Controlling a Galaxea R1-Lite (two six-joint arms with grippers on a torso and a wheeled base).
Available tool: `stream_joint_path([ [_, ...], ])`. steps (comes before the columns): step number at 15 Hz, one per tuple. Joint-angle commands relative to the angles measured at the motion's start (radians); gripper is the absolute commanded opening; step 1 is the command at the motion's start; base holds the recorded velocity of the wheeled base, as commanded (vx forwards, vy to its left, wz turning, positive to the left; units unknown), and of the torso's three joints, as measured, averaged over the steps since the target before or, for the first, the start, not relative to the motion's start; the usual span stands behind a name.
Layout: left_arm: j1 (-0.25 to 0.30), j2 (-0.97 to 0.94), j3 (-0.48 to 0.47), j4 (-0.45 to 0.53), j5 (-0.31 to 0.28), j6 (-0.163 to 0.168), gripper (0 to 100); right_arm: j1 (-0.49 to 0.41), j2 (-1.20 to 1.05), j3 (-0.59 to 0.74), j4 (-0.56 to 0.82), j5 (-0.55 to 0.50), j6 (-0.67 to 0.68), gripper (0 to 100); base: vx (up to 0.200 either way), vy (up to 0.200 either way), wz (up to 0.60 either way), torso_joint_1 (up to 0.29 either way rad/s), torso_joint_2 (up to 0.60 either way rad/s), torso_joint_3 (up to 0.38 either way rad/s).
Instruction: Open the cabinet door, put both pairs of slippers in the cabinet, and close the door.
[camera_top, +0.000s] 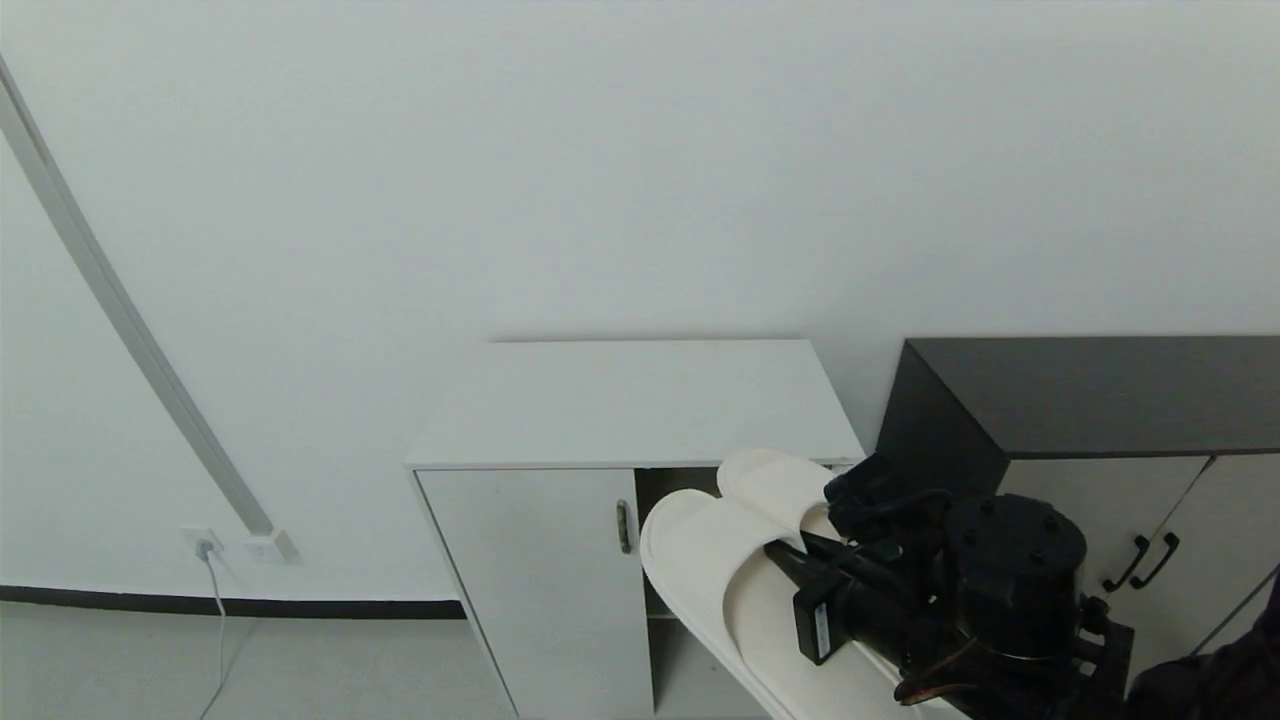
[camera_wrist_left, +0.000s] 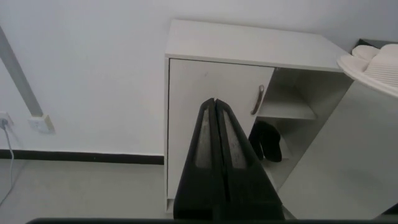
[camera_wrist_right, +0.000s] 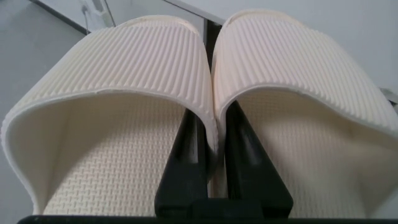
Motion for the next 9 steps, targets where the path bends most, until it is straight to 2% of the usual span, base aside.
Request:
stream_joint_path([
  [1,0.000,0.000,0.000,0.000,0.000,-0.001,0,-0.003,0.004,0.002,-0.001,-0.001,0.000,0,0.000,0.000,0.00,0.000,0.00,0.000],
  [9,0.000,0.000,0.000,0.000,0.000,-0.002,0,-0.004,0.024,0.031,-0.069,-0.003,-0.006,0,0.000,0.000,0.00,0.000,0.00,0.000],
])
